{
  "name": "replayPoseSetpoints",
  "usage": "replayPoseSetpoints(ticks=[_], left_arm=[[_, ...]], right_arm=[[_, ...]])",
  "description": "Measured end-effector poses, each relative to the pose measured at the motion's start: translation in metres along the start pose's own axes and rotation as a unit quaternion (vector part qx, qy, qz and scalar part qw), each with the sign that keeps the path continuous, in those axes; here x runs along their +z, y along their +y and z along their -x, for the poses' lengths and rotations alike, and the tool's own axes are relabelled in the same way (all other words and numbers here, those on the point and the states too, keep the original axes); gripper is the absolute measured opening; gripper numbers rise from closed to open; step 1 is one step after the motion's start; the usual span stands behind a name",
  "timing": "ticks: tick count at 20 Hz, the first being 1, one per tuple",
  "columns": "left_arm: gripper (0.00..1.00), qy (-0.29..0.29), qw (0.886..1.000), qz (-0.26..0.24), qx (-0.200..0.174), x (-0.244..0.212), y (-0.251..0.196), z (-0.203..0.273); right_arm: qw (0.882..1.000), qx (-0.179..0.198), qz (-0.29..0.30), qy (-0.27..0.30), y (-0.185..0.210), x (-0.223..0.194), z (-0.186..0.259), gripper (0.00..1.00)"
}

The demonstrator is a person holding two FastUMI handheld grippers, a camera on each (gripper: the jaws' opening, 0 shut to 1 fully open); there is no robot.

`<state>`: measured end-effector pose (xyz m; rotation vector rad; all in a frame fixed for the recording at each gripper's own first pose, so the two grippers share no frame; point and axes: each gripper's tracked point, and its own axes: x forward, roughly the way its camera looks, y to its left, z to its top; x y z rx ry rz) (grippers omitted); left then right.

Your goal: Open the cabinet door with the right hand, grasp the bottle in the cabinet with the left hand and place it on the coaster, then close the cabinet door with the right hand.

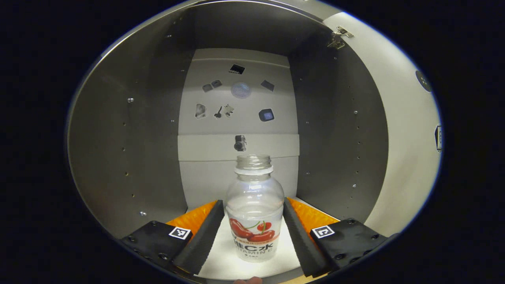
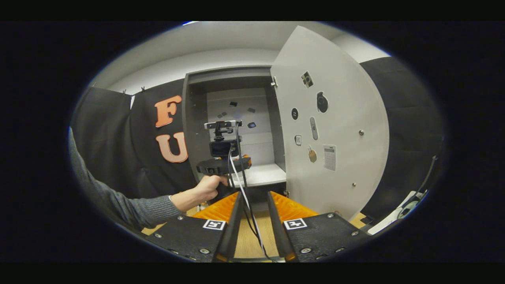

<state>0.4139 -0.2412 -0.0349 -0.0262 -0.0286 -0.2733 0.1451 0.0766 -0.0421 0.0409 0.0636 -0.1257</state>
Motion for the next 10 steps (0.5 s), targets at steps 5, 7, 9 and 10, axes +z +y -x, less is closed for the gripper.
replayPoseSetpoints(ticks=[5, 7, 9, 10], left_arm=[[0.85, 0.026, 1.0, 0.015, -0.002, -0.011, -0.002, -0.01], [0.84, 0.003, 1.0, 0.011, -0.001, 0.005, 0.004, 0.02], [0.82, -0.024, 1.0, -0.005, 0.003, 0.021, 0.011, 0.059], [0.82, -0.035, 0.999, -0.014, 0.004, 0.027, 0.014, 0.082]], right_arm=[[1.0, -0.011, -0.018, 0.01, -0.008, -0.006, -0.004, 0.43], [1.0, -0.007, -0.025, 0.002, -0.01, -0.006, 0.007, 0.43], [1.0, -0.004, -0.03, -0.002, -0.015, -0.008, 0.02, 0.43], [0.999, -0.002, -0.032, -0.002, -0.017, -0.01, 0.028, 0.43]])
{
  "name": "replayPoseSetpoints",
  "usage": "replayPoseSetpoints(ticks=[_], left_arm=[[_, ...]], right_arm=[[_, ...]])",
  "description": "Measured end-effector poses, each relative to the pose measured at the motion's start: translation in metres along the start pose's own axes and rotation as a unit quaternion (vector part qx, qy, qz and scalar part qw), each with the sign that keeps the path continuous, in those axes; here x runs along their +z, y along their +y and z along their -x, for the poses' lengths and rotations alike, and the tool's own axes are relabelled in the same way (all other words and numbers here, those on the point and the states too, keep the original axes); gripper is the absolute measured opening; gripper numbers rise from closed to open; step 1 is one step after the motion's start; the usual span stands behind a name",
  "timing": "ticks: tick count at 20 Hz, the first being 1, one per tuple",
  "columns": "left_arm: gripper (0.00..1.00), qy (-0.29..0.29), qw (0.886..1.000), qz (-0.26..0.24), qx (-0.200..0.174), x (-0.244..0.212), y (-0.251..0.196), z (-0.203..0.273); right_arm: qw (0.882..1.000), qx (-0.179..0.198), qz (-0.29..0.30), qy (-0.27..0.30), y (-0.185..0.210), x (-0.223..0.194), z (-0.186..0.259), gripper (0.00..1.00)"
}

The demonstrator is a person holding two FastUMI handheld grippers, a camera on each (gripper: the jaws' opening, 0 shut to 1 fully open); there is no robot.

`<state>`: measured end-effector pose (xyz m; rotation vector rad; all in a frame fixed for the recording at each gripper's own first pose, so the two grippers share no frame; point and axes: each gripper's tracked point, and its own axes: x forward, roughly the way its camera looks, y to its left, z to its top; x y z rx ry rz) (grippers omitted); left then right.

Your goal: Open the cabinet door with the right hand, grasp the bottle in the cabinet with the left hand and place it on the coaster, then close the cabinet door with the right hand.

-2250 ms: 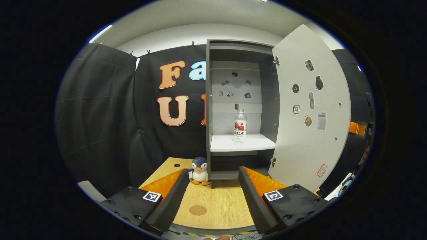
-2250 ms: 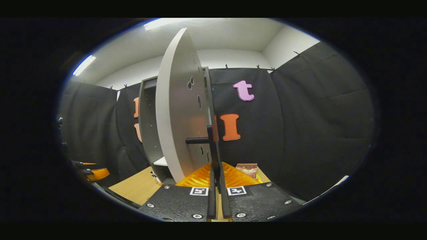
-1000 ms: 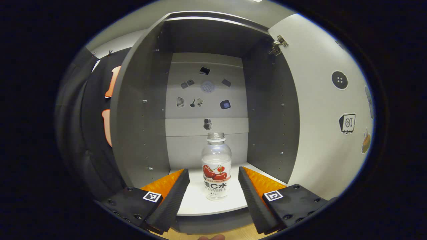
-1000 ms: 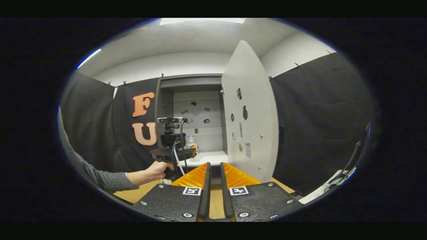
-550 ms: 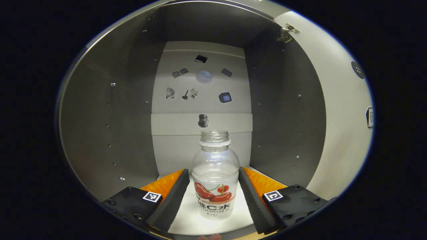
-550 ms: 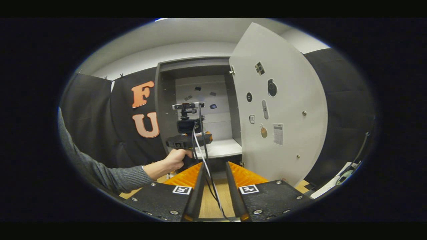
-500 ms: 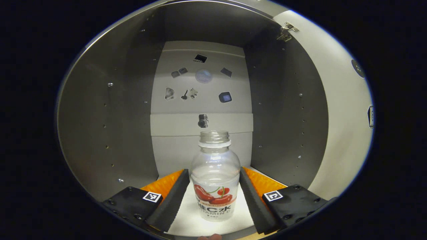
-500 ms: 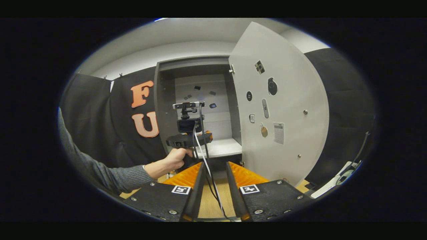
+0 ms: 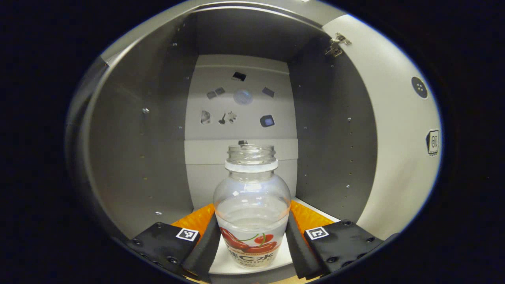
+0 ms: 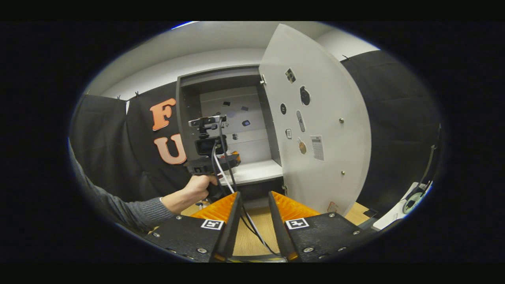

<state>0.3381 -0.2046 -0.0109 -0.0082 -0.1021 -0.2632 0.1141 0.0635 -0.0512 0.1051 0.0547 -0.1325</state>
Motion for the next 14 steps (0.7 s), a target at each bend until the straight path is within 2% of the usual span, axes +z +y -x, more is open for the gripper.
replayPoseSetpoints(ticks=[3, 4, 6, 9, 12, 13, 14], left_arm=[[0.83, -0.017, 1.0, -0.016, 0.011, 0.01, 0.014, 0.071], [0.83, -0.022, 0.999, -0.016, 0.019, 0.011, 0.02, 0.093], [0.83, -0.022, 0.999, -0.017, 0.039, 0.005, 0.033, 0.136], [0.84, -0.014, 0.997, -0.024, 0.067, -0.028, 0.05, 0.194], [0.83, 0.002, 0.995, -0.037, 0.088, -0.083, 0.062, 0.233], [0.83, 0.009, 0.995, -0.039, 0.092, -0.102, 0.064, 0.243], [0.83, 0.016, 0.994, -0.039, 0.098, -0.123, 0.067, 0.252]], right_arm=[[1.0, 0.009, -0.004, 0.001, -0.006, -0.005, 0.023, 0.39], [1.0, 0.012, -0.002, 0.003, -0.008, -0.009, 0.032, 0.46], [1.0, 0.024, -0.004, 0.009, -0.009, -0.014, 0.043, 0.48], [0.999, 0.038, -0.015, 0.014, -0.009, -0.023, 0.054, 0.57], [0.998, 0.048, -0.029, 0.03, -0.01, -0.037, 0.058, 0.59], [0.998, 0.047, -0.032, 0.037, -0.012, -0.042, 0.057, 0.5], [0.997, 0.045, -0.034, 0.044, -0.016, -0.048, 0.056, 0.51]])
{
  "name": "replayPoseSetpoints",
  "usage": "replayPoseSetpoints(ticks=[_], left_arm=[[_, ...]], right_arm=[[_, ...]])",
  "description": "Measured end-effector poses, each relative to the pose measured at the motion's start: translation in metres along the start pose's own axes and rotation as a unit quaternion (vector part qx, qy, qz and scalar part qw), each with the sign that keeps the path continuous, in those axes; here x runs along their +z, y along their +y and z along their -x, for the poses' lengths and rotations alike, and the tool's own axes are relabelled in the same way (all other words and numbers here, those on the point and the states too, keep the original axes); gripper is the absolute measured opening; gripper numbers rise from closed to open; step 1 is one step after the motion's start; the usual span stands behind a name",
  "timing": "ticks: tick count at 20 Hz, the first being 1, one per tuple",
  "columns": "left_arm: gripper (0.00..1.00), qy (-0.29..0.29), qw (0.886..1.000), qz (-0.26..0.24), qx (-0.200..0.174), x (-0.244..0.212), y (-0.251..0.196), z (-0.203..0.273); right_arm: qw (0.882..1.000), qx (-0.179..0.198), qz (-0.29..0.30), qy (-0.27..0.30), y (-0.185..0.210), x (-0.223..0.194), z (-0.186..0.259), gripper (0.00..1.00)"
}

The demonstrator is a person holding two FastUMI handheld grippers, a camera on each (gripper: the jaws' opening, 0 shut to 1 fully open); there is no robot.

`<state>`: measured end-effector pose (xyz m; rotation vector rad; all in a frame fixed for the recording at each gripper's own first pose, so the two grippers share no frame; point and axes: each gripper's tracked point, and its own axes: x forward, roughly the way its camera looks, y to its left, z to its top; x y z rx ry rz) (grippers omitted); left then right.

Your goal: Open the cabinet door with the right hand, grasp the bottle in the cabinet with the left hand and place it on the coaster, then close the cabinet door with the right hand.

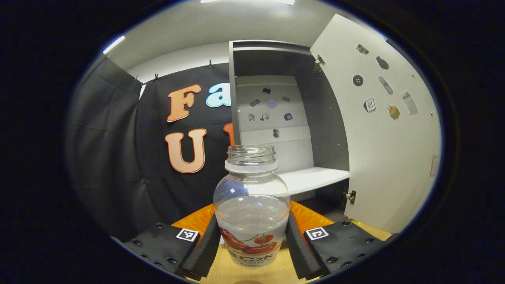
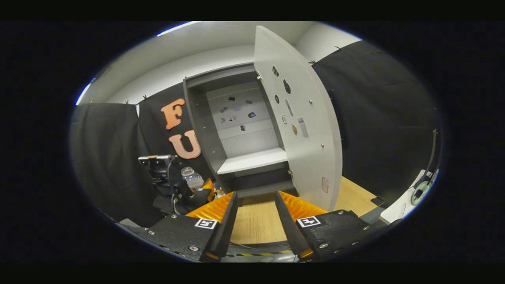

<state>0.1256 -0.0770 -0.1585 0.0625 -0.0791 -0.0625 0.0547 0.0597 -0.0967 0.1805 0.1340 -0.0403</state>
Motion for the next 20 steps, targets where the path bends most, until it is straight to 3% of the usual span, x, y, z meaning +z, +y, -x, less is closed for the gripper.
replayPoseSetpoints(ticks=[1, 7, 20], left_arm=[[0.83, 0.008, 1.0, 0.003, 0.005, -0.02, 0.004, 0.007], [0.83, 0.048, 0.999, 0.016, 0.019, -0.128, 0.01, 0.019], [0.84, 0.105, 0.993, 0.028, 0.034, -0.234, 0.02, 0.022]], right_arm=[[1.0, -0.005, -0.003, 0.005, -0.005, -0.004, -0.003, 0.59], [0.999, -0.04, 0.018, 0.029, -0.028, -0.027, -0.019, 0.59], [0.993, -0.045, 0.053, 0.095, -0.022, -0.07, -0.055, 0.59]])
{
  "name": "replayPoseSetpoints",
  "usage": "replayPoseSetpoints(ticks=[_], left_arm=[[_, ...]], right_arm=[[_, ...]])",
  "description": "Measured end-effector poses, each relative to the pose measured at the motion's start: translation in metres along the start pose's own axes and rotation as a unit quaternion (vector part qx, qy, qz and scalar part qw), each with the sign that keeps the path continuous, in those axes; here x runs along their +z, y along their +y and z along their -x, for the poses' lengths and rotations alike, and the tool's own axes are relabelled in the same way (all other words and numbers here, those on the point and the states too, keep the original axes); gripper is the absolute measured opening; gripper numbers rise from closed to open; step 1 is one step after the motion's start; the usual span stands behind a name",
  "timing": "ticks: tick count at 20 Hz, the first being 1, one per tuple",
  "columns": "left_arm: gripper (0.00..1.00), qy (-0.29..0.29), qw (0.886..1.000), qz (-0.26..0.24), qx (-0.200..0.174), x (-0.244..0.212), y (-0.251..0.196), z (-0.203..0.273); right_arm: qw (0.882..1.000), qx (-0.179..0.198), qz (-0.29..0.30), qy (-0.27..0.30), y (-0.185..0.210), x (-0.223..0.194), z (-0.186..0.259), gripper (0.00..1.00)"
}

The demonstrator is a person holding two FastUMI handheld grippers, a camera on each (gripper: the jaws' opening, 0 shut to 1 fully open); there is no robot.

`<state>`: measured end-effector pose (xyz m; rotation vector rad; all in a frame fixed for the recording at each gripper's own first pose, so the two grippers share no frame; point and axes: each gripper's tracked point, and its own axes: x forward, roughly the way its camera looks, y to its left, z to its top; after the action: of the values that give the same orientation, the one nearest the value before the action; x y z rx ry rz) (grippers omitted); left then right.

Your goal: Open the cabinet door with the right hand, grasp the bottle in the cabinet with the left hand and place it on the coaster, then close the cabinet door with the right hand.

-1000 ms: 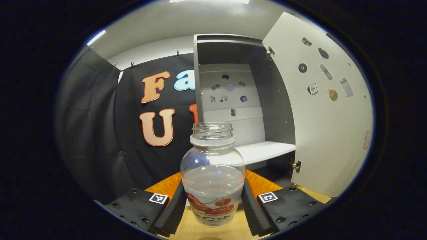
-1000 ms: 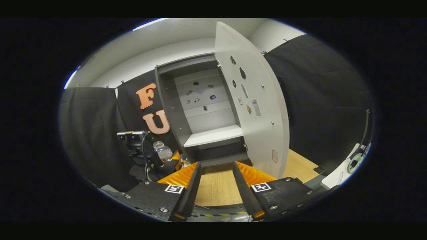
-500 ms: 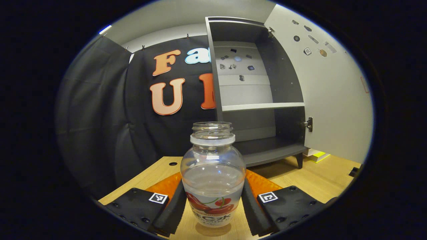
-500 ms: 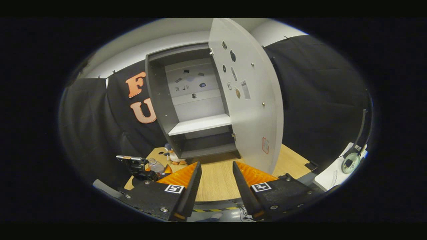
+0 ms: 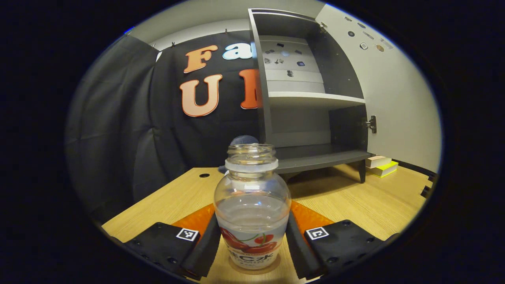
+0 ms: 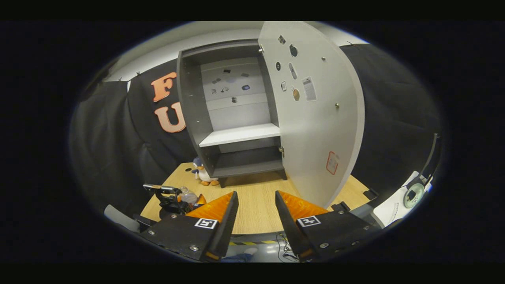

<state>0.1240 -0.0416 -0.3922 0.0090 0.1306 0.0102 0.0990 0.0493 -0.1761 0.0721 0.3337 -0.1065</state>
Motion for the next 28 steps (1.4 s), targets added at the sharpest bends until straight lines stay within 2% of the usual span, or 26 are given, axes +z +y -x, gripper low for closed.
replayPoseSetpoints(ticks=[3, 4, 7, 10, 16, 18, 20, 28], left_arm=[[0.83, 0.01, 1.0, -0.005, 0.01, -0.017, 0.003, 0.004], [0.84, -0.007, 1.0, -0.009, 0.006, -0.01, 0.001, 0.007], [0.85, -0.01, 1.0, -0.017, 0.002, -0.013, 0.0, 0.005], [0.88, 0.009, 1.0, 0.004, 0.003, -0.022, 0.001, 0.004], [0.9, -0.004, 1.0, 0.013, 0.006, -0.006, 0.006, -0.001], [0.95, -0.005, 1.0, 0.011, 0.013, -0.001, 0.009, 0.0], [0.95, -0.008, 1.0, 0.014, 0.0, 0.005, 0.003, 0.003], [0.95, -0.042, 0.999, -0.002, 0.0, 0.057, 0.002, 0.03]], right_arm=[[1.0, 0.001, -0.004, 0.01, -0.001, -0.005, 0.002, 0.59], [1.0, 0.002, -0.004, 0.007, -0.003, -0.003, 0.004, 0.59], [1.0, -0.003, -0.008, 0.01, -0.008, -0.004, 0.008, 0.59], [1.0, 0.001, -0.014, 0.009, -0.004, -0.006, 0.012, 0.59], [1.0, 0.009, -0.012, 0.024, 0.003, -0.017, 0.011, 0.59], [1.0, 0.012, -0.014, 0.025, 0.005, -0.017, 0.01, 0.59], [1.0, 0.013, -0.017, 0.023, 0.005, -0.016, 0.009, 0.59], [0.999, 0.023, -0.033, 0.002, 0.002, -0.007, 0.023, 0.59]])
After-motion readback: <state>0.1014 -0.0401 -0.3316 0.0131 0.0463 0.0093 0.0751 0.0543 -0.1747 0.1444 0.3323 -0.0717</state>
